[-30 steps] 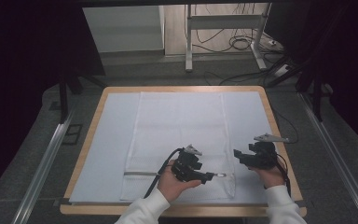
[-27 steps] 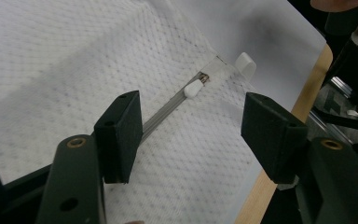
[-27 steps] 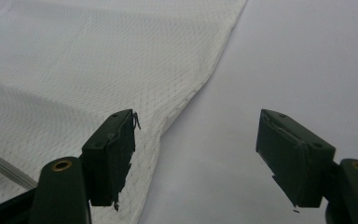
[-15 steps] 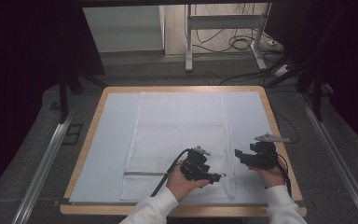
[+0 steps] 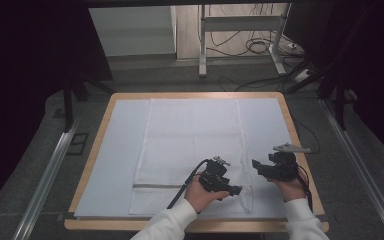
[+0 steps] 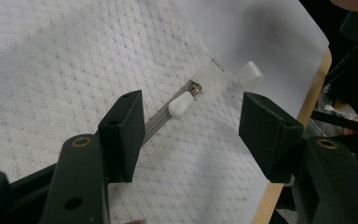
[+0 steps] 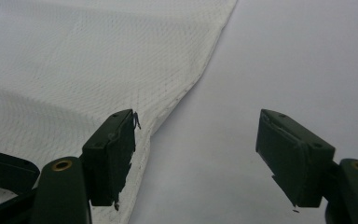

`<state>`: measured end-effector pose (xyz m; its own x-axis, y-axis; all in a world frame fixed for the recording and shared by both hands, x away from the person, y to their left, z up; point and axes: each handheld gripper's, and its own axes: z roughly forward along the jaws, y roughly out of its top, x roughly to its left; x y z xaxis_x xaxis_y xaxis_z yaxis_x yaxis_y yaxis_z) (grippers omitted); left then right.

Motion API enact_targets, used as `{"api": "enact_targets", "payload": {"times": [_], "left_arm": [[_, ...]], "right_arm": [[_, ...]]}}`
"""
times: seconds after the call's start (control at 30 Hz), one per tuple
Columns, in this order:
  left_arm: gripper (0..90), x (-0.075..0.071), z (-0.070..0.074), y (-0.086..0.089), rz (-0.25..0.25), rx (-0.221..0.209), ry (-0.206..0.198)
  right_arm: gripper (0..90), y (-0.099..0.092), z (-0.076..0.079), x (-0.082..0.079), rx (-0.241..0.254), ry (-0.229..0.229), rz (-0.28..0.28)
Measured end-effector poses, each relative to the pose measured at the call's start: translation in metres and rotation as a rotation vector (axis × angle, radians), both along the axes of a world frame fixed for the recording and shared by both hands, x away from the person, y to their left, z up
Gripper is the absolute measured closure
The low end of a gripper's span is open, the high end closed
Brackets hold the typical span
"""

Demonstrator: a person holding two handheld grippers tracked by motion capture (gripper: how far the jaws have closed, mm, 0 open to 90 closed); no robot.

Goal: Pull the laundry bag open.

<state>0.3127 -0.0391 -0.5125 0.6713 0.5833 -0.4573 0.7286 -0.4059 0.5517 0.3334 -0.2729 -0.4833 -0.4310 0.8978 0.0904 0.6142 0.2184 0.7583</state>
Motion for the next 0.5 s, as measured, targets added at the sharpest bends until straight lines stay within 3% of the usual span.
{"api": "enact_targets", "payload": {"times": [0.5], "left_arm": [[42.4,-0.0007,-0.0039,-0.0096,-0.019,0.005,0.021]], "right_arm": [[27.8,-0.0009,-0.0003,0.0,-0.006,0.002,-0.01]]}}
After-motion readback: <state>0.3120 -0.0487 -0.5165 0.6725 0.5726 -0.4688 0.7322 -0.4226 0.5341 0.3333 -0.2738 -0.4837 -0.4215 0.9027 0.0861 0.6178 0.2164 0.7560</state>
